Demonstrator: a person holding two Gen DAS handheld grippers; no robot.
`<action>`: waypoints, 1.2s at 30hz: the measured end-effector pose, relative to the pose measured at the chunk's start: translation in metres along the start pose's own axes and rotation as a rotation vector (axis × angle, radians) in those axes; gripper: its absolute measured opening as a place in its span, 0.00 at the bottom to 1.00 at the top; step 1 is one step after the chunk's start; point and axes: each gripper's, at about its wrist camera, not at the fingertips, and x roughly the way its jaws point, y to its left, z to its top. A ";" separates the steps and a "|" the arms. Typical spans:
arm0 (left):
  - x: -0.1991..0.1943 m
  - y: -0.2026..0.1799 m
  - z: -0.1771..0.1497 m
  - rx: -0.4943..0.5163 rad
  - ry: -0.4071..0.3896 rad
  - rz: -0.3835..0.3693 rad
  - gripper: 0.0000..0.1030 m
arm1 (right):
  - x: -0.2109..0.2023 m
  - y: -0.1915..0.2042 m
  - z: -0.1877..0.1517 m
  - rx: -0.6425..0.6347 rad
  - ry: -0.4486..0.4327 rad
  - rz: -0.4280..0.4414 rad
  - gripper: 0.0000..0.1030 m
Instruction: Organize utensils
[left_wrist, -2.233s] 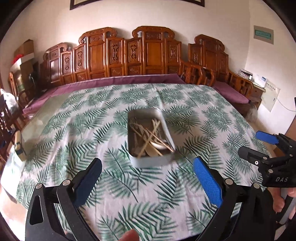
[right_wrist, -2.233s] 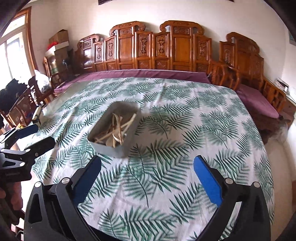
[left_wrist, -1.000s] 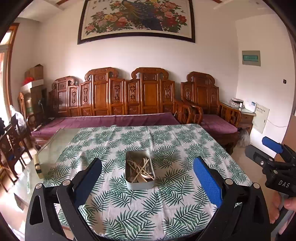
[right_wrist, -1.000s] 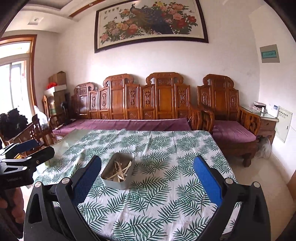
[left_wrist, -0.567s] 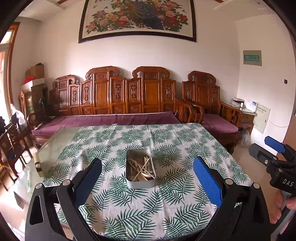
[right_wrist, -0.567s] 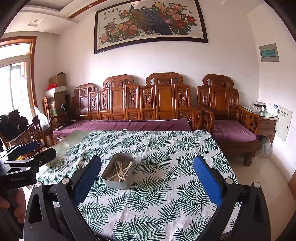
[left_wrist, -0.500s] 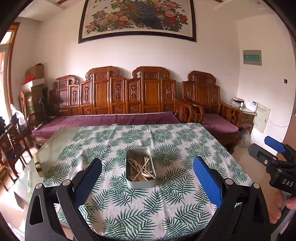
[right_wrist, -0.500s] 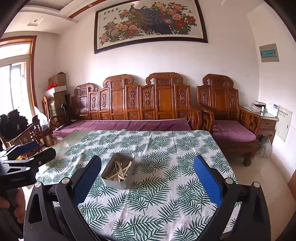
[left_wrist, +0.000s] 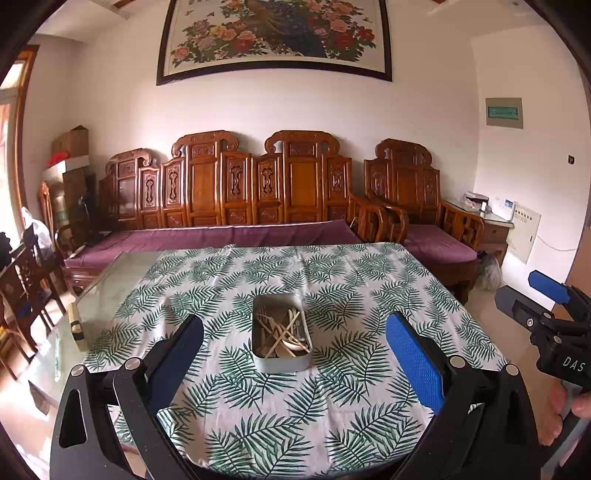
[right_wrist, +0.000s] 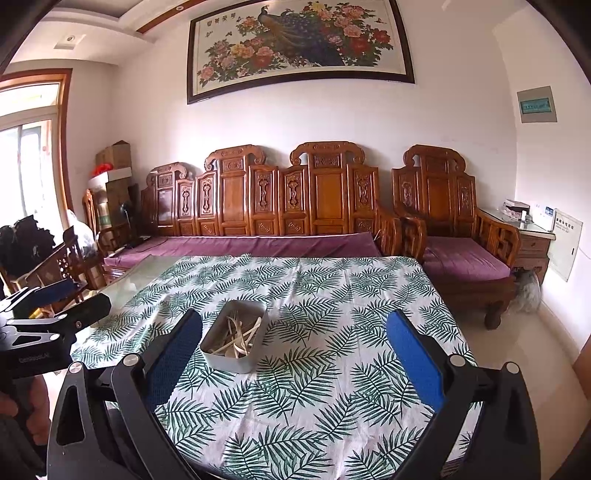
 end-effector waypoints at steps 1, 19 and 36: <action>0.000 0.000 0.000 -0.001 -0.001 0.000 0.93 | 0.000 0.000 0.000 0.000 0.000 0.000 0.97; -0.001 0.002 -0.001 0.002 -0.005 0.004 0.93 | 0.001 0.000 -0.002 0.003 0.002 0.001 0.97; -0.002 0.002 -0.002 -0.001 -0.008 -0.001 0.93 | 0.003 0.001 -0.006 0.000 0.004 -0.005 0.97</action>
